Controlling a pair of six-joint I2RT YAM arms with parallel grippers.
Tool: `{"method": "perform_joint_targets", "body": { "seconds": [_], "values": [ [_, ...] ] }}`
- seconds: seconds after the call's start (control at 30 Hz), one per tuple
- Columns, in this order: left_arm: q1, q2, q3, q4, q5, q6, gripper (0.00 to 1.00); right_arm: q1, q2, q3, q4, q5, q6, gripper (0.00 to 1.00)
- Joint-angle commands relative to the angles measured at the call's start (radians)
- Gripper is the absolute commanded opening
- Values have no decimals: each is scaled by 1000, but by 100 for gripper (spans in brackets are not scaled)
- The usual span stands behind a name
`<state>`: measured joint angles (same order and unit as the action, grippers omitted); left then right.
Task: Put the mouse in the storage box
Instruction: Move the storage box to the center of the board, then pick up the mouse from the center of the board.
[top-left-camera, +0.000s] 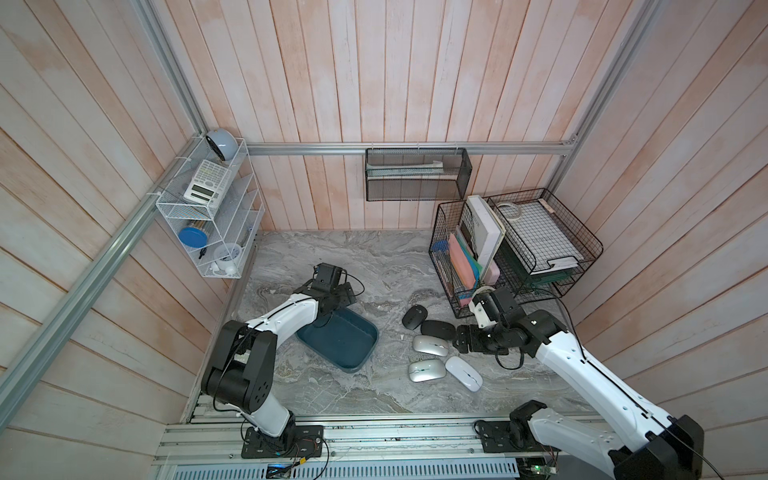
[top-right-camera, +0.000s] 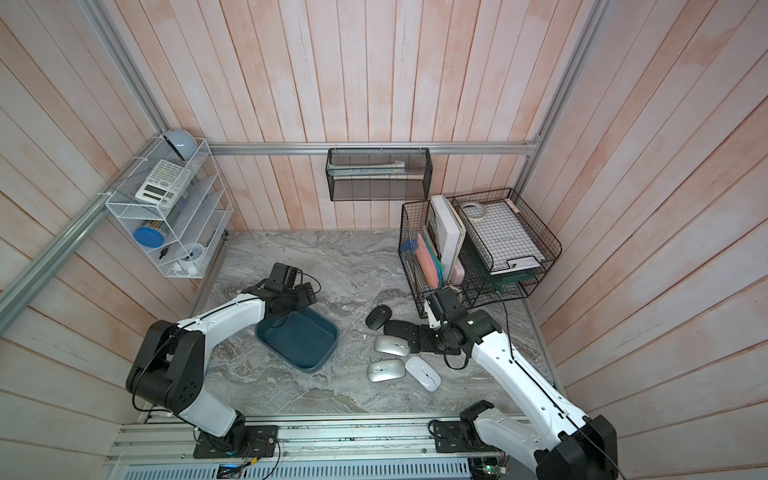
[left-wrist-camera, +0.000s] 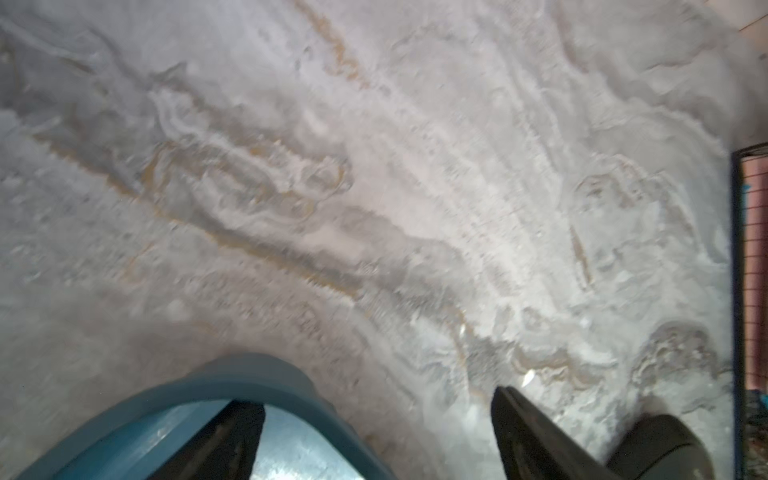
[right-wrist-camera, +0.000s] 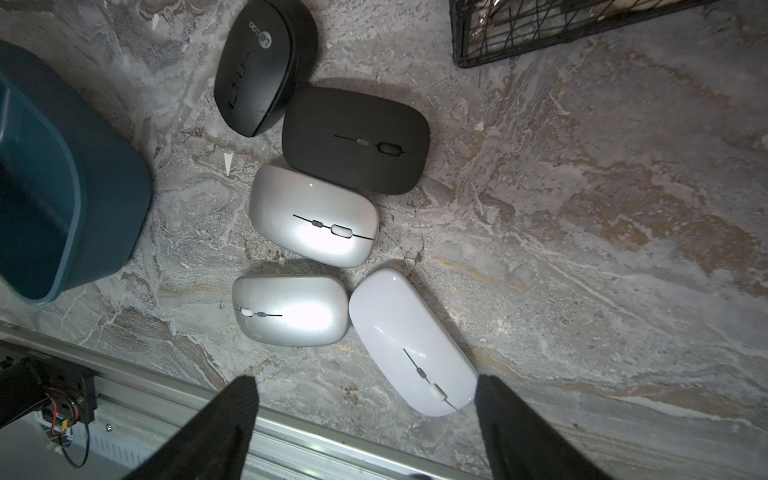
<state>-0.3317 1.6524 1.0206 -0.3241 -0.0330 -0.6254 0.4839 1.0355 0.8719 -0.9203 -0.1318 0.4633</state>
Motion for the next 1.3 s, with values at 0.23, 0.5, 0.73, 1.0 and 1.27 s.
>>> {"method": "perform_joint_targets", "body": {
  "seconds": [0.23,0.5,0.73,1.0,1.27],
  "values": [
    [-25,182,218,-57,203,169,87,5,-11,-23,-9,32,-6,89],
    [-56,47,200,-225,-5,204,86,10,8,-42,6,47,16,89],
    [-56,-211,186,-369,-74,134,91,14,147,-25,-14,45,-37,90],
    [-56,-484,90,-401,31,110,92,108,466,74,-139,9,-100,94],
    [-55,-542,57,-410,-3,114,94,140,568,79,-132,9,-101,98]
  ]
}}
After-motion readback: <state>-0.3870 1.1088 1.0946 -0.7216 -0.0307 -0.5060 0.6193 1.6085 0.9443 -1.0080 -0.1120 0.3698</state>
